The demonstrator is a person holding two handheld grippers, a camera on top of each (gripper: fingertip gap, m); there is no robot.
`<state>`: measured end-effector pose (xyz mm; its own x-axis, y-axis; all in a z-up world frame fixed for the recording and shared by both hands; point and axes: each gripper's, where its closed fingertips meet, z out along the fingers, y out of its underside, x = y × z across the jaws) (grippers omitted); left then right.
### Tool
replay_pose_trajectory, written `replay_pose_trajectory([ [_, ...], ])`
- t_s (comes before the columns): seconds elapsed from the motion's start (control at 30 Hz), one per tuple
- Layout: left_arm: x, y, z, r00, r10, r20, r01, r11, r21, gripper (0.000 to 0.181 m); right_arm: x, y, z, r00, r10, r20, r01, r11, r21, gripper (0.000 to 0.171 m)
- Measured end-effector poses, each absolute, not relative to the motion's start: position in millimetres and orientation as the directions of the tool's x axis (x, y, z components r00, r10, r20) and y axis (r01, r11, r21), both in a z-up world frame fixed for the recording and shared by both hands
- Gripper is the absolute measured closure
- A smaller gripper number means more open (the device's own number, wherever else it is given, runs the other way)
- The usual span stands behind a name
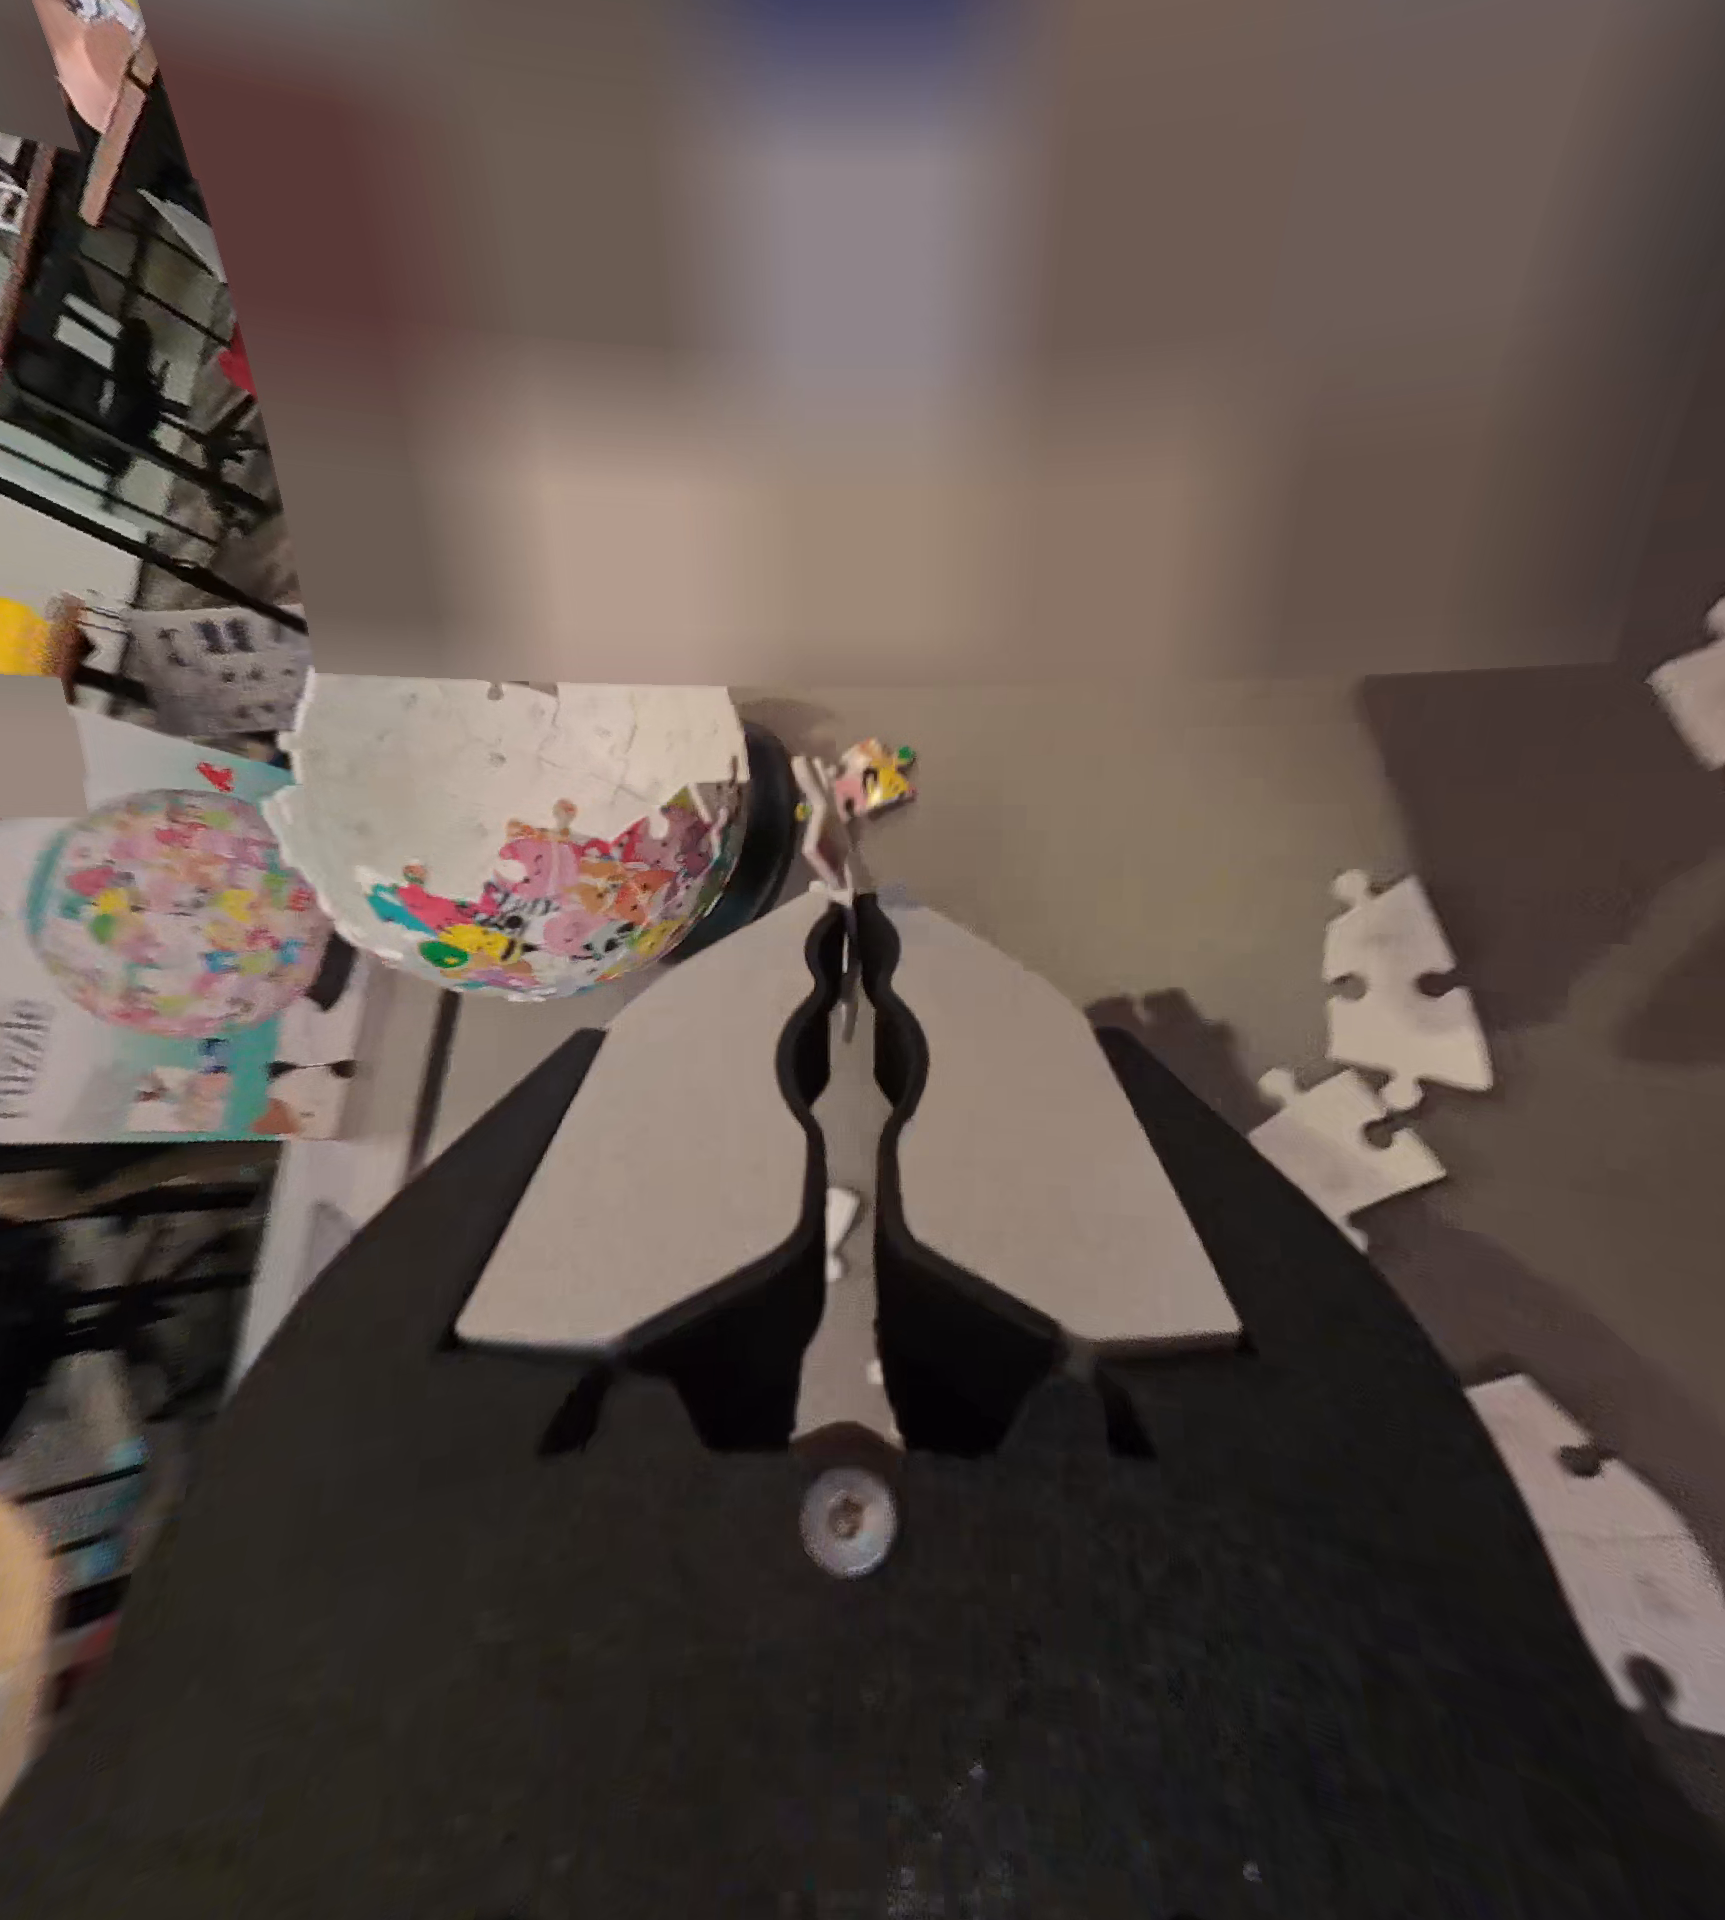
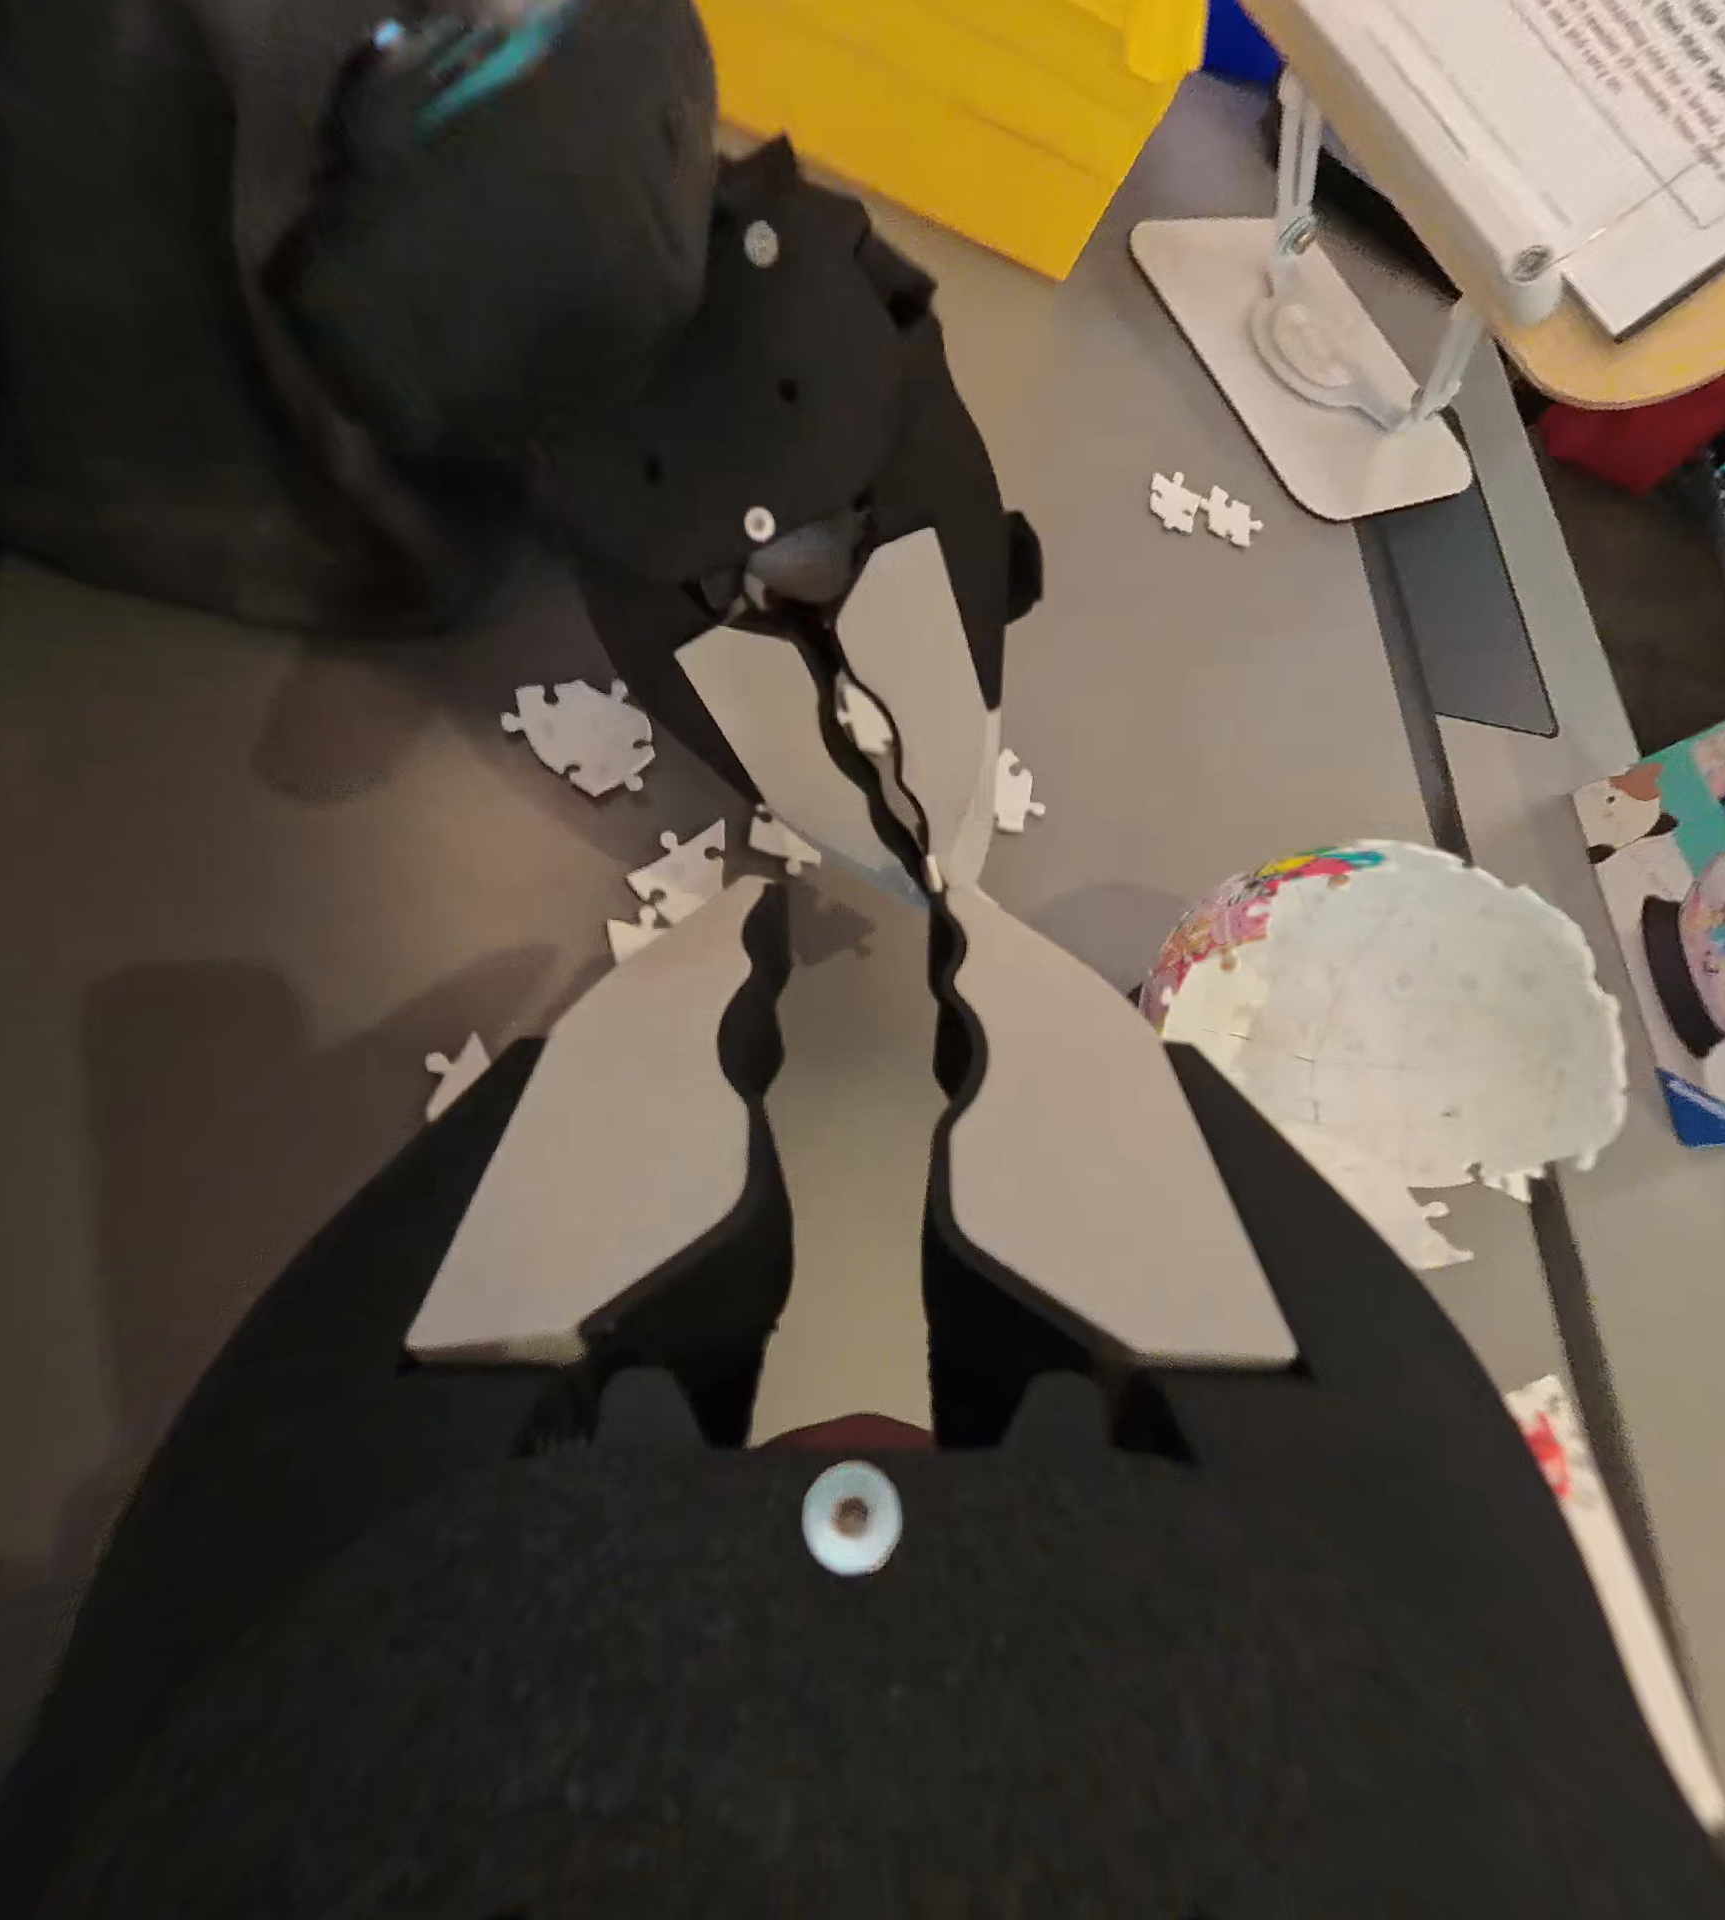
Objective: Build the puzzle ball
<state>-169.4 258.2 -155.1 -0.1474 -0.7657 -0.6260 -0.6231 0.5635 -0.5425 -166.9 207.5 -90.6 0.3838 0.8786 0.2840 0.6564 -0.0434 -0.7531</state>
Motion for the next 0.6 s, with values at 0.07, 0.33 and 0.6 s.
replay_pose_trajectory([
  [0.07,-168,263,-158,-0.182,-0.701,-0.69,-0.651,0.612,-0.449,0.179,-165,213,-100,0.359,0.869,0.339,0.727,-0.033,-0.685,0.149],
  [0.33,-159,258,-163,-0.235,-0.627,-0.743,-0.675,0.655,-0.339,0.179,-164,231,-133,0.279,0.831,0.481,0.864,0.001,-0.503,0.151],
  [0.6,-158,254,-159,-0.206,-0.632,-0.747,-0.666,0.65,-0.365,0.179,-162,237,-139,0.266,0.837,0.478,0.862,0.016,-0.507,0.169],
])
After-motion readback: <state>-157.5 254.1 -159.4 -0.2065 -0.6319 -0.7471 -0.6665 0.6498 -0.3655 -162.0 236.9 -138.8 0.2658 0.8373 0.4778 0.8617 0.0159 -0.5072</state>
